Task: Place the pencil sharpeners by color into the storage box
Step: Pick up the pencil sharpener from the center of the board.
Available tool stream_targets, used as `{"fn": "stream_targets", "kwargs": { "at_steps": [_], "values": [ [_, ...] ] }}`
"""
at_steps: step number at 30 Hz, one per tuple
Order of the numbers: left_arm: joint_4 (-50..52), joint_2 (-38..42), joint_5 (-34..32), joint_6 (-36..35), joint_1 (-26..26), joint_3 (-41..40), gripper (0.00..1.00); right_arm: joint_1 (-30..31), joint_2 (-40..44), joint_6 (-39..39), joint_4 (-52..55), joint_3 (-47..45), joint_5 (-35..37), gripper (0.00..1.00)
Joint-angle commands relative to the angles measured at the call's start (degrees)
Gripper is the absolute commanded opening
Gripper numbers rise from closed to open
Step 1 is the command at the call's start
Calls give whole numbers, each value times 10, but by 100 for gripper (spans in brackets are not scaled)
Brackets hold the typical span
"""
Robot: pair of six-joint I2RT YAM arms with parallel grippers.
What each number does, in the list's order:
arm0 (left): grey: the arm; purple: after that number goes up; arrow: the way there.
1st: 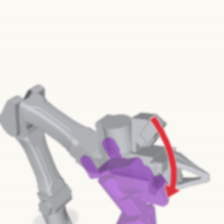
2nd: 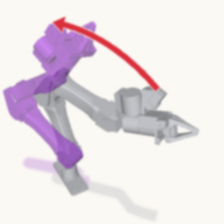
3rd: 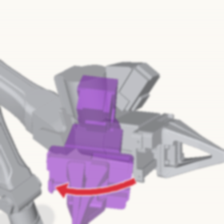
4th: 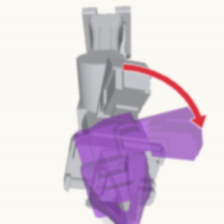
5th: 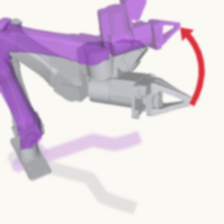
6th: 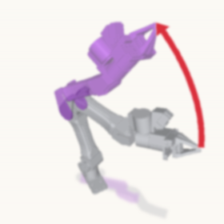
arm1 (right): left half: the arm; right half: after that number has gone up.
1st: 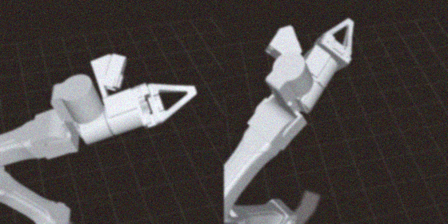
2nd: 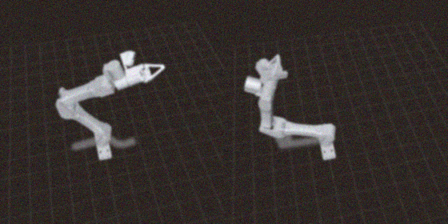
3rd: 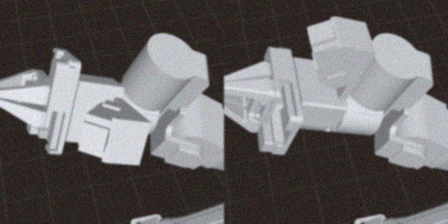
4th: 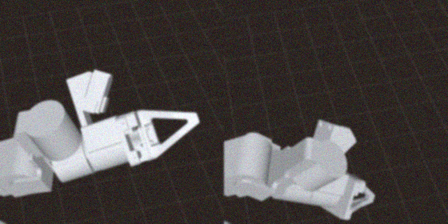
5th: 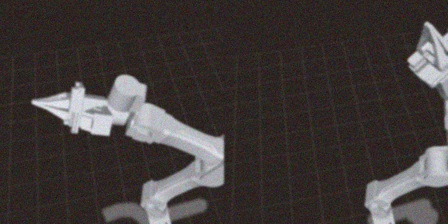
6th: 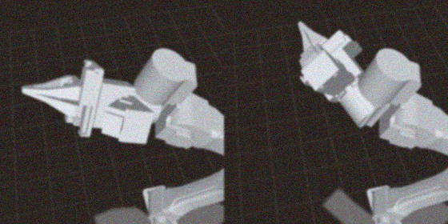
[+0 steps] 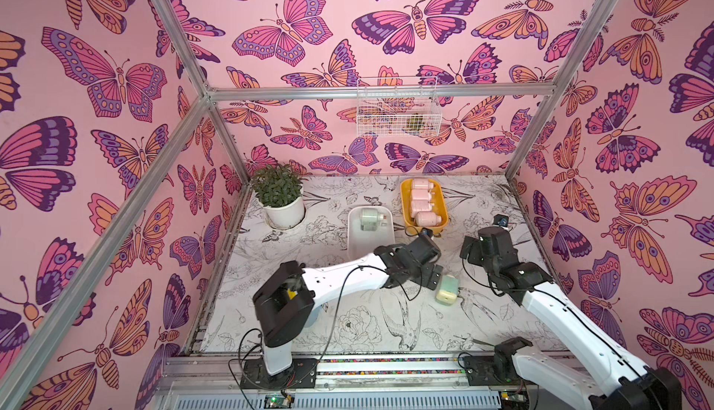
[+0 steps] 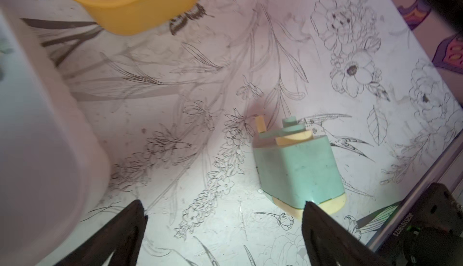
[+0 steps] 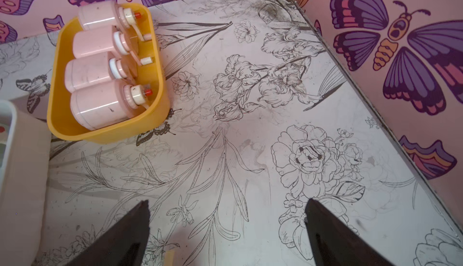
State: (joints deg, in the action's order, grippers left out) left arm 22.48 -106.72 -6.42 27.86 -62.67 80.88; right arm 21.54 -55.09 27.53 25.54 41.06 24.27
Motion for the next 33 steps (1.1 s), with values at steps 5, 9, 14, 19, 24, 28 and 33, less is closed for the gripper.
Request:
{"fn": "stream_targets", "kwargs": {
  "at_steps": [5,9,14,19,24,28,33],
  "values": [
    [43,-70,23,-35,-40,80,100,-33,32,75,122,3,-82,99],
    [53,-88,-2,-43,-58,111,99,-44,53,106,126,-14,-68,99],
    [108,-149,-52,-32,-73,188,94,-54,54,154,129,-23,-37,99],
    [166,-197,-68,-18,-78,251,91,-54,28,171,139,-16,-37,99],
    [174,-214,-75,-6,-78,262,88,-55,27,172,134,-24,-53,99],
    [175,-223,-82,-5,-78,269,82,-57,44,169,128,-36,-52,99],
    [174,-233,-75,-7,-78,280,80,-57,55,163,126,-39,-49,99]
  ]
}}
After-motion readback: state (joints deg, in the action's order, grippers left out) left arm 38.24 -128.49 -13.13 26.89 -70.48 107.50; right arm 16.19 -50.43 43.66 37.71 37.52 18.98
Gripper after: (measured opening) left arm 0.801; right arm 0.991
